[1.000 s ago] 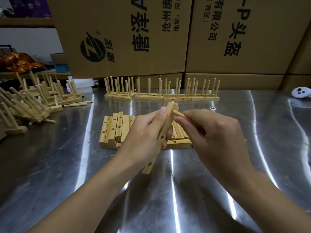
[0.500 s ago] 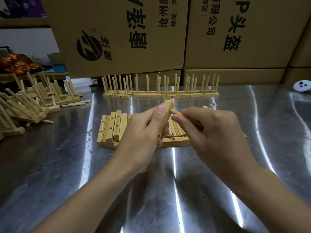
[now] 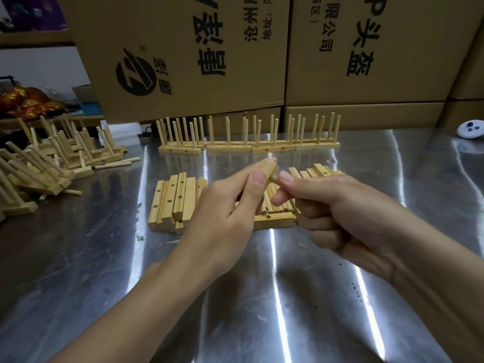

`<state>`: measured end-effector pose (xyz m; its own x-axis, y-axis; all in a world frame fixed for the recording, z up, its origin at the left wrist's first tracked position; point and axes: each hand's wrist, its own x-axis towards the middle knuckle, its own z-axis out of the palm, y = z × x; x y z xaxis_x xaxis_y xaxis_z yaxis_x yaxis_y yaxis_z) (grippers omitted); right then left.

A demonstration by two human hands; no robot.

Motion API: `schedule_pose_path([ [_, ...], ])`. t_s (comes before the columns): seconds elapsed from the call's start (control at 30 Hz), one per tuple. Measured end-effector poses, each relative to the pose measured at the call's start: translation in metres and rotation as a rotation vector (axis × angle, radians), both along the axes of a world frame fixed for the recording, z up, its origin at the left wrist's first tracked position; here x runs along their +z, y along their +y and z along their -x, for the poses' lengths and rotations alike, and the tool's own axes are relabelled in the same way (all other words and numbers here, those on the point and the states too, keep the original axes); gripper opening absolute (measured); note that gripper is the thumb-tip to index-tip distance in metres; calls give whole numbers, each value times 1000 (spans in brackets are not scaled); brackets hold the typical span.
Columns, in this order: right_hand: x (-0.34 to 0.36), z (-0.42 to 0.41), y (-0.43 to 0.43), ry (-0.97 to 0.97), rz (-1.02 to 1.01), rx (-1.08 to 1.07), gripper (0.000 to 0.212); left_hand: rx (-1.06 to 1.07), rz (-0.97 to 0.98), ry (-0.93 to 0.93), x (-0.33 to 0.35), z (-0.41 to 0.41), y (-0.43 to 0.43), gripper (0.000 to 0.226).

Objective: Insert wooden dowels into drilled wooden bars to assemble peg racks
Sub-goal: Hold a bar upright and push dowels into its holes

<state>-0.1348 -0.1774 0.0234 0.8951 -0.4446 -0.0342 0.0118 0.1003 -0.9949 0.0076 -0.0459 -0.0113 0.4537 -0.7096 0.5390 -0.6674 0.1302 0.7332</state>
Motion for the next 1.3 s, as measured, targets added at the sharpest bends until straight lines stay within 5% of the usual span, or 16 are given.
schedule_pose_path([
  [0.13, 3, 0, 0, -23, 140, -1, 31, 41, 10, -23, 2, 2, 2, 43],
  [0.37, -9, -6, 8, -190, 1091, -311, 30, -7, 17, 56, 7, -3, 5, 41],
  [0.5, -15, -9, 5, -204, 1234, -409, 32, -27, -5, 63, 0, -4, 3, 42],
  [0.67, -19, -9, 4, -130, 990, -330, 36, 65, -74, -77, -8, -6, 0, 44],
  [0.97, -7, -9, -3, 70, -387, 98, 26, 32, -76, -28, -11, -5, -3, 44],
  [1.3, -1, -2, -10, 139, -641, 178, 16, 76, -118, -148, -6, 2, -2, 47],
])
